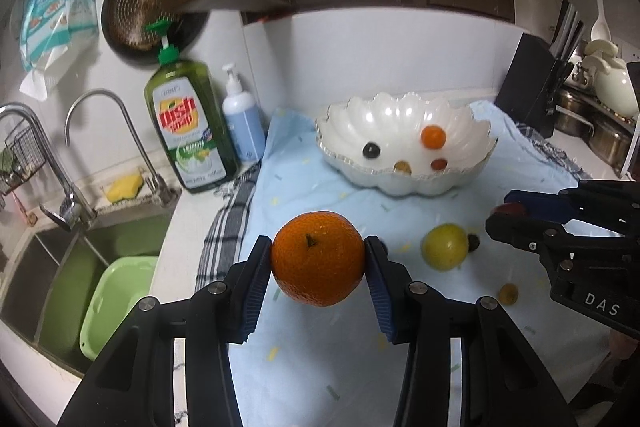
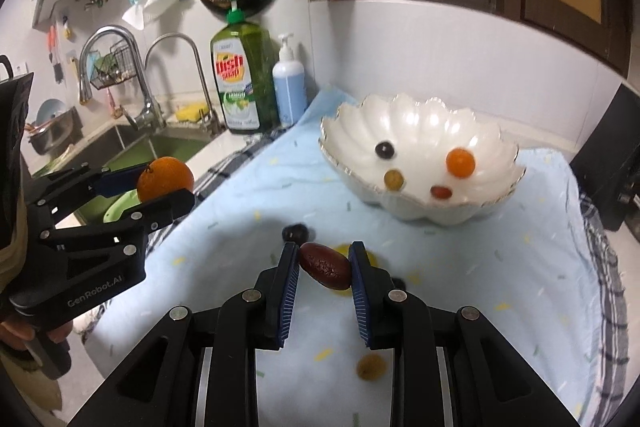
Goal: Organize fruits
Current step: 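Carry the date and mandarin over the white bowl with both tools, then open both tools to drop the date and mandarin into the bowl, then withdraw both tools from the bowl toward the yellow citrus and dark plum, then grasp the yellow-green citrus with the right tool while the left tool grasps the dark plum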
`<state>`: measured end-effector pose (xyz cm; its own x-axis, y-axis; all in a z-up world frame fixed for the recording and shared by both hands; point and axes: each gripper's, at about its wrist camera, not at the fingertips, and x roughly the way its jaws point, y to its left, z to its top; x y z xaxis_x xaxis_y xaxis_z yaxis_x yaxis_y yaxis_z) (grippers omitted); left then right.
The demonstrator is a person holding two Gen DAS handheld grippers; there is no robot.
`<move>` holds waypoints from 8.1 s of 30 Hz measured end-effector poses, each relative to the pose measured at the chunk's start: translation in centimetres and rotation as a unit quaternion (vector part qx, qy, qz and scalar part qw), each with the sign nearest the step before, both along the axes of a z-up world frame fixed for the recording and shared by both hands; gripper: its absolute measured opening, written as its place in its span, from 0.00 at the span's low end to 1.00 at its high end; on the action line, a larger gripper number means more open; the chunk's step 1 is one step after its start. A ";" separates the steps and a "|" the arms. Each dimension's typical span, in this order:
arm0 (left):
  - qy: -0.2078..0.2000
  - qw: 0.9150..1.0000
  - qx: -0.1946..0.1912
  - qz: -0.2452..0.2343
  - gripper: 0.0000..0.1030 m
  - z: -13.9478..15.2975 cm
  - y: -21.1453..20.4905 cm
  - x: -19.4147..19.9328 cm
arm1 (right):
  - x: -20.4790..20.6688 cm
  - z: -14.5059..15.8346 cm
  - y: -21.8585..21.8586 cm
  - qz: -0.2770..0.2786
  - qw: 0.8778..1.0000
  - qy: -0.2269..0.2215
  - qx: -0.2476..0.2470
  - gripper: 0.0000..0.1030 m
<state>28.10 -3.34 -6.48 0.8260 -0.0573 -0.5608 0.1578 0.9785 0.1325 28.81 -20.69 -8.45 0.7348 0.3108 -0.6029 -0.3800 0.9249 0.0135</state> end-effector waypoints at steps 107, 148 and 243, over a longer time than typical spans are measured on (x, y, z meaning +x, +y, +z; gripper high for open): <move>0.091 0.996 0.015 -0.017 0.77 -0.6 -9.8 30.2 | 30.2 -0.4 -7.3 -0.077 0.990 0.111 -0.039 0.58; -0.042 0.998 -0.032 -0.042 0.81 9.1 -5.6 12.6 | 11.3 9.9 -6.4 -0.064 0.995 -0.068 -0.027 0.59; 0.143 0.985 0.010 -0.100 0.27 -9.7 -4.4 10.1 | 7.6 -7.8 0.6 0.118 0.983 0.102 -0.101 0.49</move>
